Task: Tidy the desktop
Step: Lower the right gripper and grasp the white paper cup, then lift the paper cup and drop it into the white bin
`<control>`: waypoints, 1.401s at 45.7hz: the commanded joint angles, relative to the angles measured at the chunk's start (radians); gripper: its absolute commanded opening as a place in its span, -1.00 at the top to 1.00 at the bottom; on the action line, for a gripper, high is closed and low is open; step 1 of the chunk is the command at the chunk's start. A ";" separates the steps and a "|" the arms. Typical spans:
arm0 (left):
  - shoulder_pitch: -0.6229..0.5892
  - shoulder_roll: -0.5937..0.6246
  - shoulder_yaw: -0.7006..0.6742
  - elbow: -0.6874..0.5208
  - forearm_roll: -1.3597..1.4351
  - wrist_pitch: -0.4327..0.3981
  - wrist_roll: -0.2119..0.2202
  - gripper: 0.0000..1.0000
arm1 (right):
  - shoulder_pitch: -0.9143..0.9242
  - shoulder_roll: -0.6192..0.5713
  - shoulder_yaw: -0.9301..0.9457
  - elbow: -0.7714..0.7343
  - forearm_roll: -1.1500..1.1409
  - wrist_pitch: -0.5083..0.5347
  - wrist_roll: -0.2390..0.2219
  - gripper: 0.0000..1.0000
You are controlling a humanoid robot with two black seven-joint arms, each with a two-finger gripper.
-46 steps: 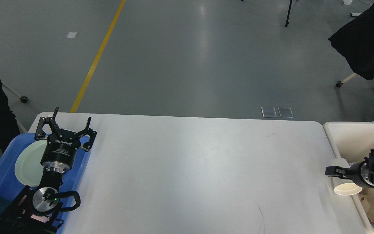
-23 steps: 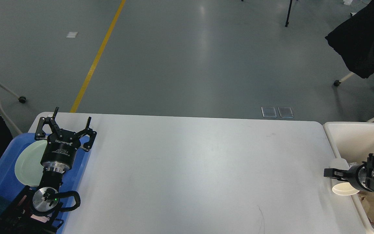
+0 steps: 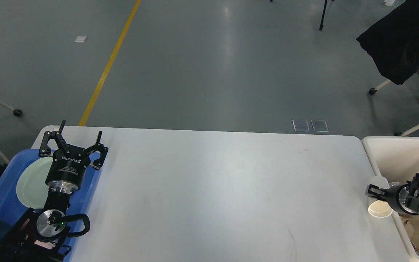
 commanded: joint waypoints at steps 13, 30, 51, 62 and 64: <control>0.000 0.000 0.000 0.000 0.000 0.000 0.000 -0.93 | 0.313 -0.155 0.028 0.215 0.044 0.243 -0.014 1.00; 0.000 0.000 0.000 0.000 0.000 0.000 0.000 -0.93 | 0.568 -0.241 -0.018 0.352 0.036 0.424 -0.188 1.00; 0.000 0.000 0.000 0.000 0.000 0.000 0.000 -0.93 | 0.489 -0.325 -0.020 0.284 0.032 0.345 -0.241 1.00; 0.000 0.000 0.000 0.000 0.000 0.000 0.000 -0.93 | 0.166 -0.292 0.063 0.016 0.090 0.213 -0.263 1.00; 0.000 0.000 0.000 0.000 0.000 0.000 0.000 -0.93 | 0.099 -0.275 0.092 -0.019 0.110 0.173 -0.266 1.00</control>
